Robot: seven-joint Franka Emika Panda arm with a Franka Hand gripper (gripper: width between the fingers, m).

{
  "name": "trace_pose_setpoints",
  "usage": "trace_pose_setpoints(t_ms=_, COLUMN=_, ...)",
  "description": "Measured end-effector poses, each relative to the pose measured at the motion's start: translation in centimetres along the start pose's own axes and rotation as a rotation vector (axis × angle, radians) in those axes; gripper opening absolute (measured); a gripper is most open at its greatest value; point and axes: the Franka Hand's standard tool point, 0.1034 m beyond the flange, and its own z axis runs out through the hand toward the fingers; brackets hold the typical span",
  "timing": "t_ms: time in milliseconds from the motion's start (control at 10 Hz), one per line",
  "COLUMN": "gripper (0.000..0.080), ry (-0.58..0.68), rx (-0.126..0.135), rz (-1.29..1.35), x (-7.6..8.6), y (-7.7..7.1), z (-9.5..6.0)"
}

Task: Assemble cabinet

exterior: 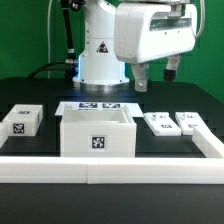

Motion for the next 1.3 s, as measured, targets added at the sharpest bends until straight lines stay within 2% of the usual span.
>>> trace_pose_setpoints(t_ms=100, gripper=0.0798, ry=0.011, rx=-0.013, rz=-0.058, x=-0.2, y=0.2, z=0.0)
trace_pose_setpoints(t_ms=200, gripper=0.0798, ry=0.03, rx=-0.038, rz=-0.145, x=-1.2, y=0.1, z=0.3)
trace_pose_setpoints(t_ms=300, gripper=0.0798, ry=0.034, rx=-0.046, rz=-0.211, x=-2.2, y=-0.4, z=0.9)
trace_pose_setpoints(t_ms=500, gripper=0.0798, ry=0.013, rx=-0.042, rz=-0.353, x=-3.7, y=-0.9, z=2.0)
trace_pose_setpoints(t_ms=800, gripper=0.0798, ry=0.007, rx=-0.036, rz=-0.342, x=-4.0, y=-0.8, z=2.1)
trace_pose_setpoints(t_ms=900, gripper=0.0798, ry=0.005, rx=-0.037, rz=-0.459, x=-4.5, y=-0.4, z=2.3)
trace_pose_setpoints(t_ms=1000, gripper=0.0798, ry=0.002, rx=-0.029, rz=-0.596, x=-5.8, y=0.4, z=2.8)
trace_pose_setpoints(t_ms=1100, gripper=0.0798, ry=-0.002, rx=-0.025, rz=-0.599, x=-6.5, y=0.6, z=3.1)
trace_pose_setpoints(t_ms=1200, gripper=0.0798, ry=0.005, rx=-0.037, rz=-0.617, x=-7.2, y=0.5, z=3.4)
trace_pose_setpoints(t_ms=1300, gripper=0.0798, ry=0.004, rx=-0.034, rz=-0.608, x=-7.3, y=0.4, z=3.5)
